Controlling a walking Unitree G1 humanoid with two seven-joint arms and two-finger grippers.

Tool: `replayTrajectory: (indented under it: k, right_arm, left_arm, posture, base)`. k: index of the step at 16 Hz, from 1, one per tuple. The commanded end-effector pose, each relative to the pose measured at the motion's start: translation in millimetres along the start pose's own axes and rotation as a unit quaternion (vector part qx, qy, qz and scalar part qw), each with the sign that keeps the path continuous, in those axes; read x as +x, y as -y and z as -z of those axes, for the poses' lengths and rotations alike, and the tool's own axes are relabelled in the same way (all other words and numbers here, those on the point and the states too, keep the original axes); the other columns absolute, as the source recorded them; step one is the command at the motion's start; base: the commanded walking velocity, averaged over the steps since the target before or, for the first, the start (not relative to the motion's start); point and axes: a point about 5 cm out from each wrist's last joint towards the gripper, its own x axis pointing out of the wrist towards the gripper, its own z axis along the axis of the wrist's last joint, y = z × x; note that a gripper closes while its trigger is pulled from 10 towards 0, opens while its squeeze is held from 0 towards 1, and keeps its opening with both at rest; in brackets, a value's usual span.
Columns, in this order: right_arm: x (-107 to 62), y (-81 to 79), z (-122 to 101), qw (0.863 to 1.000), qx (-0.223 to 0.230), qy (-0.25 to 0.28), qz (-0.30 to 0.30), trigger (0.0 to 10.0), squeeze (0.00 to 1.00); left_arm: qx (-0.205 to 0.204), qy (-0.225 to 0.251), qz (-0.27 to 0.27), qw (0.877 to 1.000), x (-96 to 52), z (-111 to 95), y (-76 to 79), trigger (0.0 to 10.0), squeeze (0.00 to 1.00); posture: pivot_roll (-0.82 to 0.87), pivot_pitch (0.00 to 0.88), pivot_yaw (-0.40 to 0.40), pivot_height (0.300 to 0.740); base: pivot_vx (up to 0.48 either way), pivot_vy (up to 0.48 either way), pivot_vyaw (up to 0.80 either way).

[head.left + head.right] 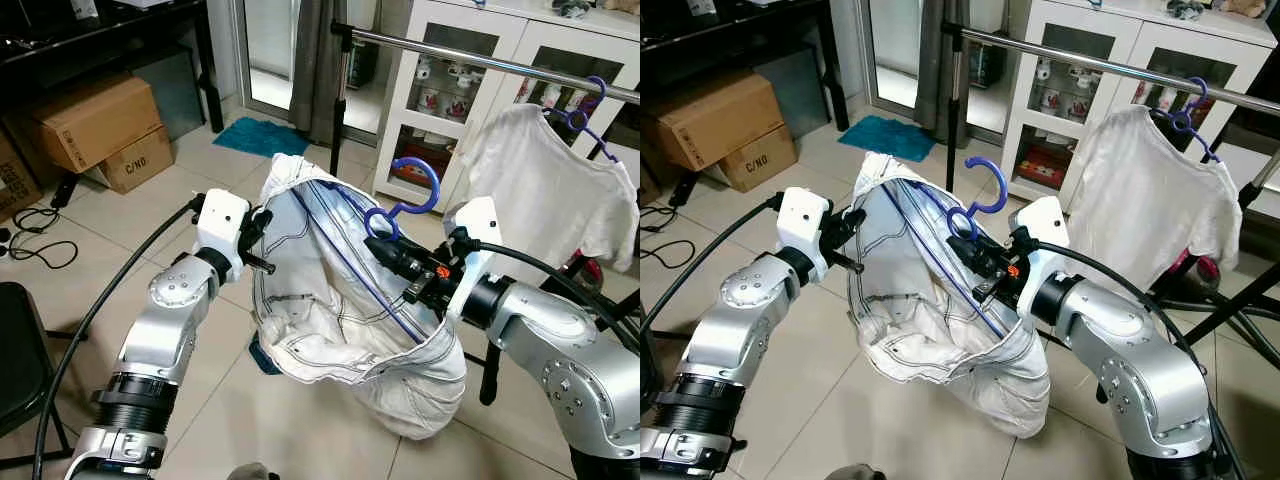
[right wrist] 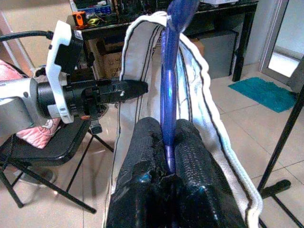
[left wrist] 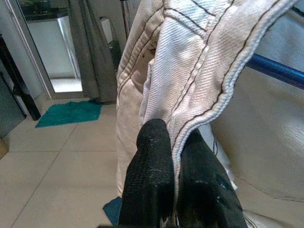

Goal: Hang hanger

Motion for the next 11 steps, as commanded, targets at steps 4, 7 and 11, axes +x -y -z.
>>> replayTrajectory:
  k: [4,7,11]
  right_arm:
    - [1.8,7.0,5.0,0.998,-0.046,-0.038,0.012,0.0,0.00]
    - [-1.6,12.8,15.6,0.995,-0.060,-0.080,0.025,0.0,0.00]
    - [-5.9,13.2,27.8,0.986,-0.109,-0.128,-0.021,0.0,0.00]
  left_arm:
    - [0.015,0.047,0.023,0.999,3.3,-36.5,-5.7,0.0,0.00]
    - [0.008,0.083,0.064,0.994,1.1,-57.5,2.0,0.0,0.00]
    - [-0.048,0.123,0.094,0.987,-5.9,-85.6,-3.7,0.0,0.00]
  posture:
    - [0.04,0.000,-0.036,0.740]
    - [0.04,0.000,-0.050,0.740]
    - [0.05,0.000,-0.059,0.740]
  base:
    - [0.000,0.000,0.00]
    - [0.000,0.000,0.00]
    - [0.000,0.000,0.00]
